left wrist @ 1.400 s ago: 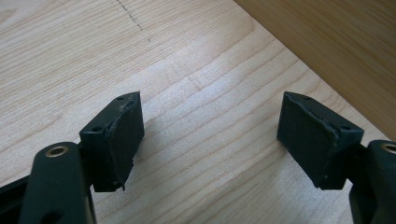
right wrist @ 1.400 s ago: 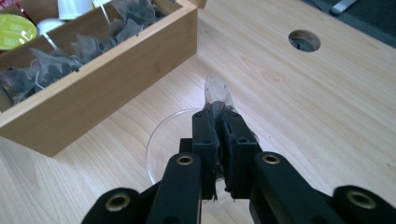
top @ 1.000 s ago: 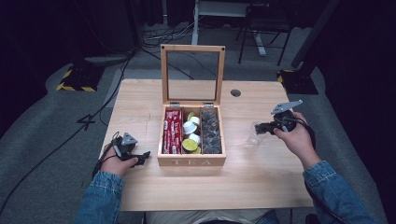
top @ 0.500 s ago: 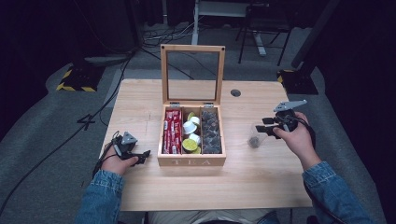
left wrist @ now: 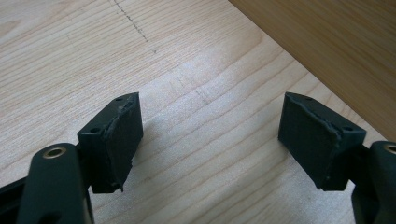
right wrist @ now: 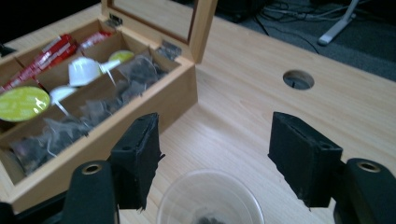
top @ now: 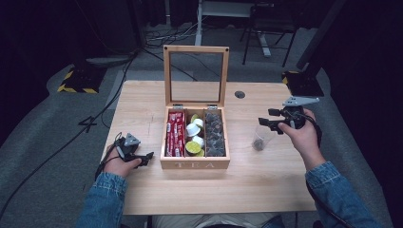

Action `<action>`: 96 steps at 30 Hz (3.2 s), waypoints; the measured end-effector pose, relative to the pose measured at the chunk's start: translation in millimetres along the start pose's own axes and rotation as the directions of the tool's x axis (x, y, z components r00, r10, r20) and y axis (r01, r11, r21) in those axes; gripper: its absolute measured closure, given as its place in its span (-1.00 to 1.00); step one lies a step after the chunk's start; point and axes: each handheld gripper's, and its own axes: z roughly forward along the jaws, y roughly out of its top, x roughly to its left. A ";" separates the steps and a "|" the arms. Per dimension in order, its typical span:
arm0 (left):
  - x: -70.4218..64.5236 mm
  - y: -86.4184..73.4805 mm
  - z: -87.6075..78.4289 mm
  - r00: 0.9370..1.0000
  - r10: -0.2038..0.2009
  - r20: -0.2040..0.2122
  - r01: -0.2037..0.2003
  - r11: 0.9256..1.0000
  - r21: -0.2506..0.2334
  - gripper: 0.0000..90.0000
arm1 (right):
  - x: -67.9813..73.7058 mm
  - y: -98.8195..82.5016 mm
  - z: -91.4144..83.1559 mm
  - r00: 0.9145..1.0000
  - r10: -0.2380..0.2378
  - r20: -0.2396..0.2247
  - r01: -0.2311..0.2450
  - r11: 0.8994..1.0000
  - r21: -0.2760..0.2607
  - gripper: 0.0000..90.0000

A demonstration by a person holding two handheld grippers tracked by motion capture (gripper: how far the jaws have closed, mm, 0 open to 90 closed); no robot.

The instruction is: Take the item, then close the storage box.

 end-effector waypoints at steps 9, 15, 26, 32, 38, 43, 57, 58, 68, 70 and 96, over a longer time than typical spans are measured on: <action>-1.6 -2.7 -2.7 1.000 0.004 0.005 -0.004 1.000 0.004 -0.50 | 4.7 34.3 4.1 0.999 -0.037 -0.020 0.036 0.998 -0.044 -0.27; -4.3 -5.1 -4.3 1.000 0.021 0.017 -0.021 1.000 0.015 -0.64 | 5.9 60.4 18.4 0.997 -0.062 -0.041 0.059 0.997 -0.053 -0.27; -5.0 -5.8 -5.1 1.000 0.007 0.005 -0.008 1.000 0.017 -0.65 | 1.8 97.6 50.0 0.998 -0.054 -0.041 0.051 0.997 -0.060 -0.26; -5.5 -6.0 -5.2 1.000 -0.002 -0.002 0.002 1.000 0.016 -0.65 | -1.6 120.9 62.5 0.999 -0.032 -0.041 0.028 0.996 -0.089 -0.26; -6.3 -7.0 -5.9 1.000 -0.012 -0.017 0.012 1.000 0.011 -0.63 | -8.8 145.2 78.6 0.999 -0.028 -0.033 0.024 0.994 -0.110 -0.24; -4.8 -6.4 -5.4 1.000 -0.014 -0.012 0.014 1.000 0.011 -0.64 | -14.2 160.5 95.8 1.000 0.006 -0.006 -0.007 0.991 -0.132 -0.23; -2.8 -5.9 -5.2 1.000 -0.003 -0.005 0.003 1.000 0.013 -0.64 | -27.0 186.2 133.6 0.999 0.025 0.031 -0.022 0.996 -0.091 -0.05; -2.7 -5.9 -5.2 1.000 -0.003 -0.005 0.003 1.000 0.013 -0.64 | -27.2 186.9 134.9 0.999 0.026 0.027 -0.023 0.996 -0.091 -0.05; -2.5 -5.8 -5.2 1.000 -0.003 -0.001 0.003 1.000 0.015 -0.65 | -24.4 192.0 153.3 1.000 0.021 0.011 -0.021 0.997 -0.074 0.05; -2.6 -5.9 -5.1 1.000 -0.004 -0.002 0.004 1.000 0.013 -0.65 | -24.1 191.8 155.6 0.998 0.055 -0.012 -0.056 0.995 -0.085 0.03; -2.3 -5.3 -4.8 1.000 0.000 -0.005 0.000 1.000 0.015 -0.65 | -17.2 191.7 135.5 0.999 0.029 -0.013 -0.030 0.995 -0.099 0.30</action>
